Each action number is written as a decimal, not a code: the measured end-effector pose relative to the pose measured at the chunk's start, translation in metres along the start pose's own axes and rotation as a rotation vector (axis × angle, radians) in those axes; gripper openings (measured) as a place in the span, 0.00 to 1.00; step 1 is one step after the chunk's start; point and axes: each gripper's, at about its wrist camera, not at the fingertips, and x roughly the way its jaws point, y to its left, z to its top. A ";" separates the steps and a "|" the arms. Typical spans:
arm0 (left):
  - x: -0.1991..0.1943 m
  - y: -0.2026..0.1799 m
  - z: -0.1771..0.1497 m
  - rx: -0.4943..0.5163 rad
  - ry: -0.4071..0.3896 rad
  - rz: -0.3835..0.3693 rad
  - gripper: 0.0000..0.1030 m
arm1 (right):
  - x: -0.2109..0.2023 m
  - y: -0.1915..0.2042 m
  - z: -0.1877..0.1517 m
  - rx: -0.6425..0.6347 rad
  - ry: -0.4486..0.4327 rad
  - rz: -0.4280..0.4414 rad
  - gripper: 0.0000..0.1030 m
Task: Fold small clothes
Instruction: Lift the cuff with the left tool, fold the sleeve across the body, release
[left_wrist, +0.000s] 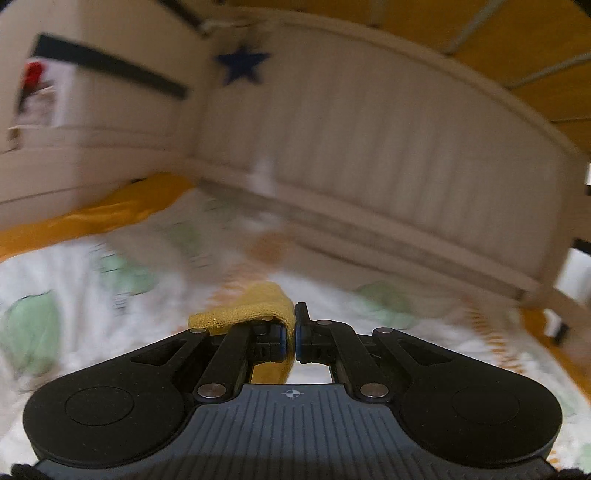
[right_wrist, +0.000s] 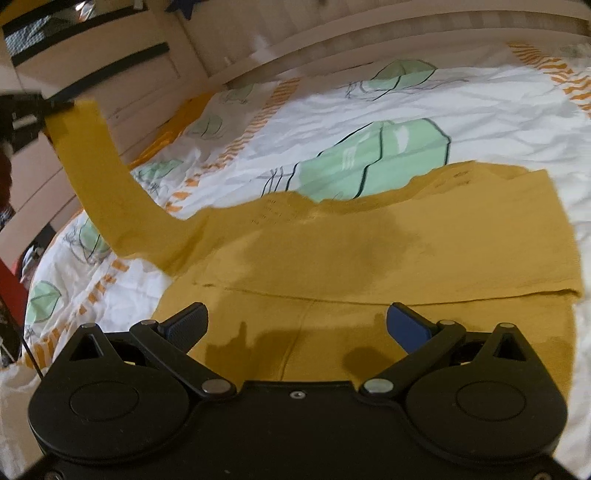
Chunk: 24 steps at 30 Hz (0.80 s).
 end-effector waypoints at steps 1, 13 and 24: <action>0.001 -0.016 0.000 0.012 -0.002 -0.029 0.04 | -0.003 -0.002 0.002 0.009 -0.006 -0.004 1.00; 0.072 -0.180 -0.091 0.135 0.138 -0.230 0.05 | -0.027 -0.037 0.018 0.129 -0.044 -0.102 1.00; 0.101 -0.247 -0.178 0.282 0.331 -0.354 0.44 | -0.027 -0.059 0.020 0.202 -0.026 -0.136 1.00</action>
